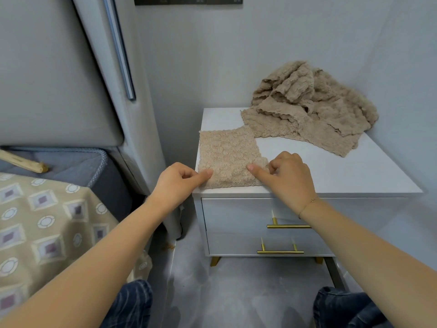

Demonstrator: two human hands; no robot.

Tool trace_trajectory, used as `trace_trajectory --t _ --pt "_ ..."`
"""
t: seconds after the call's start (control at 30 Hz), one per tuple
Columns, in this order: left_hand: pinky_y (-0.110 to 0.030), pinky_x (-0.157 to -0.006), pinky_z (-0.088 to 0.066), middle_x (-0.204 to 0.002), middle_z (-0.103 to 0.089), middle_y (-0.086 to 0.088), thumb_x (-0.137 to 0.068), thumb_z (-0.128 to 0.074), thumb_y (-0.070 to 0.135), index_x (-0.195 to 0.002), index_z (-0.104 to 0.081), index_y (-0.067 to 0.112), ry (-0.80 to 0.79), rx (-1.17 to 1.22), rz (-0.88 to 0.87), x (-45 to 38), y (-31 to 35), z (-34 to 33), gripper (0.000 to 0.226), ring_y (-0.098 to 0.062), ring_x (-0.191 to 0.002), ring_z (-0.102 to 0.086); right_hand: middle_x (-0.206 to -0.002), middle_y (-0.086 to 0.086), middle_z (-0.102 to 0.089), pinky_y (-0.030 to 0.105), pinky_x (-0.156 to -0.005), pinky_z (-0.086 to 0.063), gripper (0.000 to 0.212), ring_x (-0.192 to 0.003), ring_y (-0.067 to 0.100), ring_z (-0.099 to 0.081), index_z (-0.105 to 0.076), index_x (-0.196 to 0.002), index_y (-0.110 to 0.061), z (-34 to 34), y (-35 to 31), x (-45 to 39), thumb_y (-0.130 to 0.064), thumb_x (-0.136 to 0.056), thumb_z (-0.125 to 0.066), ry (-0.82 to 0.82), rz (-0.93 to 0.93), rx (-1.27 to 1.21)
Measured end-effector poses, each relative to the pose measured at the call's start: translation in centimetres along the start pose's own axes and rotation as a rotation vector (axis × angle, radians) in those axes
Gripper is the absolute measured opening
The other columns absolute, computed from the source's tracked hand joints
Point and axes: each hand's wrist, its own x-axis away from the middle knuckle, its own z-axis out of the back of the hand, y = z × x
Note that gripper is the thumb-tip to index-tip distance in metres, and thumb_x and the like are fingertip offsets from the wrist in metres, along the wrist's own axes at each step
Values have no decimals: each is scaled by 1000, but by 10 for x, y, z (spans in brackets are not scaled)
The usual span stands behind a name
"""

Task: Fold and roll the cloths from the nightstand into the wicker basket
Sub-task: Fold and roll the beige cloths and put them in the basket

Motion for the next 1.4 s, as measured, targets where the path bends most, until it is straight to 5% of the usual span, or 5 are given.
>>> trace_trajectory --t 0.27,0.53,0.9,1.2,1.4 --pt "-12 -85 -35 -111 -48 12 -82 -74 34 -118 -55 30 170 -229 -348 -12 4 1 41 -4 -97 -46 -108 -3 -48 26 -84 -37 33 -101 14 -44 -57 -106 -15 -2 2 -8 -35 -84 -71 78 295 -150" --pt "-24 -92 -40 -103 -60 13 -90 -65 29 -104 -71 30 -42 -295 -433 -21 10 10 15 -7 -100 -53 -94 -3 -64 41 -76 -46 21 -91 19 -51 -74 -99 -14 -6 10 -10 -28 -90 -61 87 515 -42" --pt "-24 -98 -34 -129 -53 8 -74 -50 75 -138 -51 23 -89 -550 -519 0 -5 8 82 -11 -115 -47 -125 -9 -51 24 -100 -34 69 -115 9 -42 -52 -136 -21 5 16 5 -57 -79 -67 -212 425 -8" --pt "-32 -75 -43 -103 -58 3 -77 -75 37 -105 -65 21 73 -613 -711 17 -4 -4 33 -18 -89 -51 -110 -1 -59 23 -87 -37 48 -102 13 -45 -64 -121 -14 6 22 24 -12 -75 -77 -120 519 -47" --pt "-26 -91 -33 -111 -65 10 -84 -60 41 -103 -65 23 29 -621 -727 22 1 -3 27 -11 -103 -56 -112 3 -58 24 -90 -35 42 -105 15 -43 -68 -117 -11 11 20 24 -13 -76 -77 -114 579 30"
